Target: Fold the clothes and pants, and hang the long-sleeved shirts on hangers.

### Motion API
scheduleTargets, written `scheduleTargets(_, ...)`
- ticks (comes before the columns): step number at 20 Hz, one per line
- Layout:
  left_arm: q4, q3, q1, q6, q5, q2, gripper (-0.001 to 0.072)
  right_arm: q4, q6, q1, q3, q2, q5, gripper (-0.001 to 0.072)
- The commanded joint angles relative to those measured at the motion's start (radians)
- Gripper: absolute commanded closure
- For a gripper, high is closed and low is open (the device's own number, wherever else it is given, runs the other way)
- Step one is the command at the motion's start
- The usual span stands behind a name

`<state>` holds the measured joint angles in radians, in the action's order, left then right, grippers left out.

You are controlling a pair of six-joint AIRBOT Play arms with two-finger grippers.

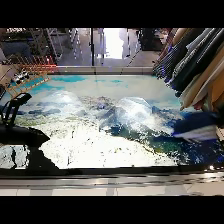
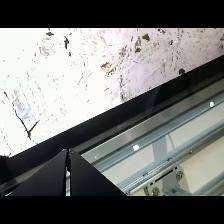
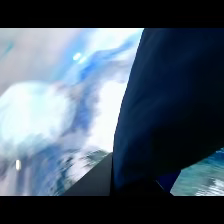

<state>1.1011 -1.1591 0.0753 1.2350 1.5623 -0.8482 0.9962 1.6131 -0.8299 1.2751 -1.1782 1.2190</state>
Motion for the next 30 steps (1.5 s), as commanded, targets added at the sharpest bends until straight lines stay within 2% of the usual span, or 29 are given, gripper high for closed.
scheduleTargets(1, 0.006, 0.000, 0.012, 0.021, -0.014, 0.014, 0.0692, 0.031, -0.058, -0.322, -0.283, 0.164, -0.090, 0.0705)
scheduleTargets(4, 0.006, 0.000, 0.012, 0.038, -0.014, 0.014, 0.0693, 0.135, -0.088, -0.477, -0.450, 0.220, -0.113, 0.0703)
scheduleTargets(8, 0.007, 0.000, 0.012, 0.040, -0.015, 0.014, 0.0692, 0.363, -0.077, -0.547, -0.520, 0.220, -0.034, 0.0689)
scheduleTargets(9, 0.006, 0.000, 0.012, 0.040, -0.014, 0.014, 0.0692, 0.409, -0.079, -0.547, -0.505, 0.220, -0.014, 0.0500)
scheduleTargets(10, 0.007, 0.000, 0.012, 0.040, -0.013, 0.014, 0.0692, 0.448, -0.087, -0.547, -0.473, 0.220, 0.008, 0.0158)
scheduleTargets(11, 0.007, 0.000, 0.012, 0.041, -0.012, 0.014, 0.0692, 0.484, -0.087, -0.547, -0.420, 0.220, 0.037, 0.0010)
scheduleTargets(14, 0.016, 0.000, 0.012, 0.040, -0.014, 0.014, 0.0692, 0.485, -0.074, -0.544, -0.196, 0.219, 0.148, 0.0008)
scheduleTargets(16, 0.103, 0.000, 0.012, 0.041, -0.045, 0.010, 0.0692, 0.308, -0.063, -0.504, -0.087, 0.217, 0.142, 0.0013)
scheduleTargets(17, 0.203, -0.001, 0.012, 0.058, -0.080, 0.007, 0.0692, 0.178, -0.063, -0.461, -0.077, 0.217, 0.126, 0.0060)
scheduleTargets(18, 0.357, -0.001, 0.015, 0.118, -0.139, 0.006, 0.0692, 0.060, -0.067, -0.400, -0.087, 0.216, 0.126, 0.0143)
scheduleTargets(19, 0.517, -0.001, 0.020, 0.200, -0.214, 0.008, 0.0692, -0.010, -0.085, -0.325, -0.109, 0.215, 0.126, 0.0188)
scheduleTargets(20, 0.626, -0.001, 0.035, 0.287, -0.295, 0.012, 0.0692, -0.039, -0.100, -0.227, -0.142, 0.215, 0.125, 0.0194)
scheduleTargets(21, 0.666, -0.002, 0.053, 0.343, -0.386, 0.019, 0.0692, -0.033, -0.110, -0.126, -0.179, 0.215, 0.115, 0.0203)
scheduleTargets(22, 0.662, -0.001, 0.074, 0.372, -0.488, 0.025, 0.0692, -0.019, -0.111, -0.021, -0.220, 0.215, 0.079, 0.0248)
scheduleTargets(23, 0.657, -0.001, 0.081, 0.385, -0.569, 0.027, 0.0693, -0.007, -0.111, 0.091, -0.264, 0.215, 0.023, 0.0384)
scheduleTargets(24, 0.656, -0.001, 0.081, 0.384, -0.619, 0.026, 0.0692, 0.015, -0.111, 0.197, -0.299, 0.215, -0.055, 0.0581)
scheduleTargets(25, 0.657, -0.001, 0.081, 0.384, -0.640, 0.026, 0.0691, 0.047, -0.112, 0.283, -0.316, 0.215, -0.146, 0.0704)
scheduleTargets(28, 0.656, -0.001, 0.081, 0.384, -0.652, 0.026, 0.0691, 0.127, -0.116, 0.459, -0.317, 0.218, -0.503, 0.0692)
scheduleTargets(29, 0.657, -0.001, 0.081, 0.385, -0.652, 0.026, 0.0691, 0.127, -0.116, 0.485, -0.317, 0.218, -0.599, 0.0623)
scheduleTargets(30, 0.657, -0.001, 0.081, 0.384, -0.652, 0.026, 0.0691, 0.127, -0.115, 0.504, -0.317, 0.217, -0.680, 0.0490)
